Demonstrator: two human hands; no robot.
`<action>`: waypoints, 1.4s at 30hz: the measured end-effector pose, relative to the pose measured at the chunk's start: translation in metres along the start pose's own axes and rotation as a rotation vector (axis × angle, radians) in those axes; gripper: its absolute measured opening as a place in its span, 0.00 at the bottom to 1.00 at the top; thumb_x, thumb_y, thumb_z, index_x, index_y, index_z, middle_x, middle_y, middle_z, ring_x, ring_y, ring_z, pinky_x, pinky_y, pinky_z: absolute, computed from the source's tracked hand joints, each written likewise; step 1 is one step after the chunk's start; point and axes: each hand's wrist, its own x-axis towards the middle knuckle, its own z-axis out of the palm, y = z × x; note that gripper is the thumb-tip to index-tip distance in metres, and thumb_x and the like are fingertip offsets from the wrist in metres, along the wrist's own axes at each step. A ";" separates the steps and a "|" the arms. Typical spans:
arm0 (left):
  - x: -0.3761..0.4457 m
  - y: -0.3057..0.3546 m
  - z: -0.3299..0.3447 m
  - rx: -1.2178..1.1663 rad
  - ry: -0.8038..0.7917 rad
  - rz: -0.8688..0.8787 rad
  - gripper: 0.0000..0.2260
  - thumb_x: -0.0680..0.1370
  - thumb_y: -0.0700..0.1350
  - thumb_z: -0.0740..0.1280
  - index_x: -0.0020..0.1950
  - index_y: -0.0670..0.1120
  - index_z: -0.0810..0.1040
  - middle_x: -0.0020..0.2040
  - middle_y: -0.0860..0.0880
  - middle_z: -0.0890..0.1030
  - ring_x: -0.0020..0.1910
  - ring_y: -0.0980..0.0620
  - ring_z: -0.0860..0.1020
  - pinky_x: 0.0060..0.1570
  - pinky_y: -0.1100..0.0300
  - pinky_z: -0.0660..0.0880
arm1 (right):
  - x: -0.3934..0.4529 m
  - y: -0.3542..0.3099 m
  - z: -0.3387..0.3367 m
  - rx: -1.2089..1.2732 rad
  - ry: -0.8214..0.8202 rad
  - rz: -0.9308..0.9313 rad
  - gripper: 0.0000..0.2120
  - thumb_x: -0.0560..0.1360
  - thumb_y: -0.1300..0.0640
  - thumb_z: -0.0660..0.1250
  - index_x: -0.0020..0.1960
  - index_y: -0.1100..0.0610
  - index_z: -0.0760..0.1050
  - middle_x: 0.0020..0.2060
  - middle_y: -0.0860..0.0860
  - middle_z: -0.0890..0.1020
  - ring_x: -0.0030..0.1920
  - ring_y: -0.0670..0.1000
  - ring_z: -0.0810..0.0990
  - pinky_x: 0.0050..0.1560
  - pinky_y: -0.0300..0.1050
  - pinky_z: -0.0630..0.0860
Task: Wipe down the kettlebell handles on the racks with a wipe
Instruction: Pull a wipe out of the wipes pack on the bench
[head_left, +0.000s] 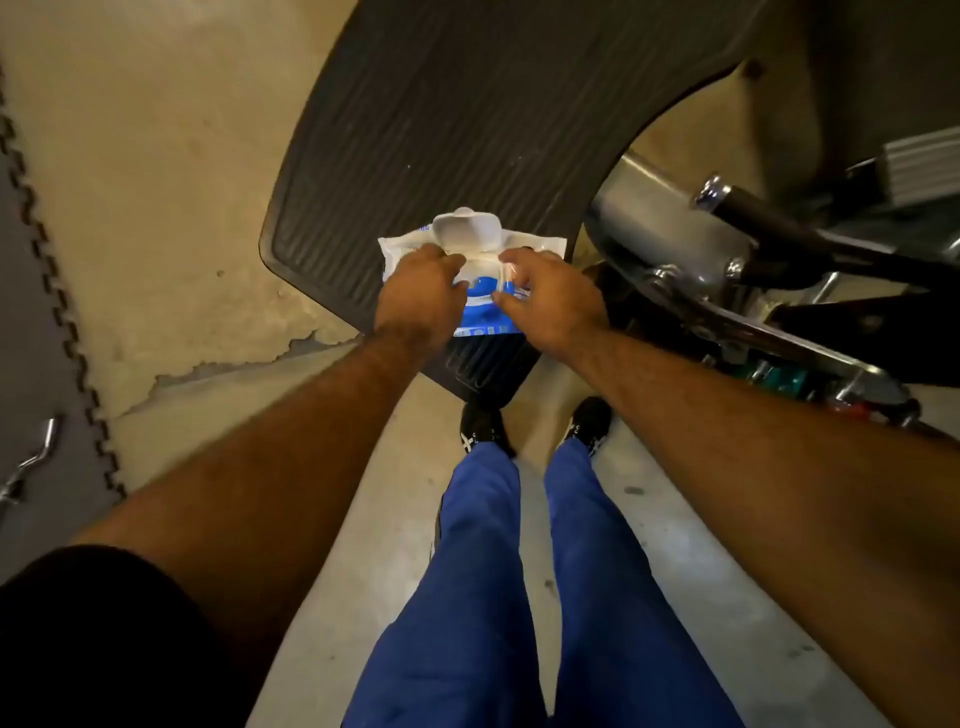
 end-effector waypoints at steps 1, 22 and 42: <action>0.003 0.001 0.001 0.040 0.002 0.010 0.17 0.83 0.48 0.62 0.70 0.45 0.74 0.66 0.45 0.76 0.64 0.45 0.74 0.66 0.51 0.71 | 0.004 0.001 0.002 -0.028 0.006 -0.003 0.25 0.80 0.48 0.68 0.74 0.51 0.69 0.68 0.53 0.76 0.64 0.55 0.77 0.61 0.49 0.76; 0.007 -0.007 0.027 0.136 0.124 0.091 0.13 0.81 0.46 0.65 0.63 0.44 0.80 0.61 0.44 0.80 0.63 0.46 0.74 0.69 0.52 0.69 | 0.013 0.009 0.025 -0.154 0.079 0.017 0.30 0.77 0.44 0.71 0.75 0.50 0.68 0.69 0.52 0.73 0.67 0.53 0.74 0.60 0.53 0.79; -0.005 -0.003 0.036 -0.026 0.175 0.063 0.10 0.82 0.46 0.62 0.56 0.42 0.79 0.55 0.43 0.79 0.56 0.45 0.74 0.62 0.51 0.70 | 0.014 0.007 0.034 -0.273 0.116 0.037 0.30 0.77 0.43 0.69 0.76 0.48 0.65 0.72 0.53 0.71 0.68 0.54 0.72 0.58 0.50 0.77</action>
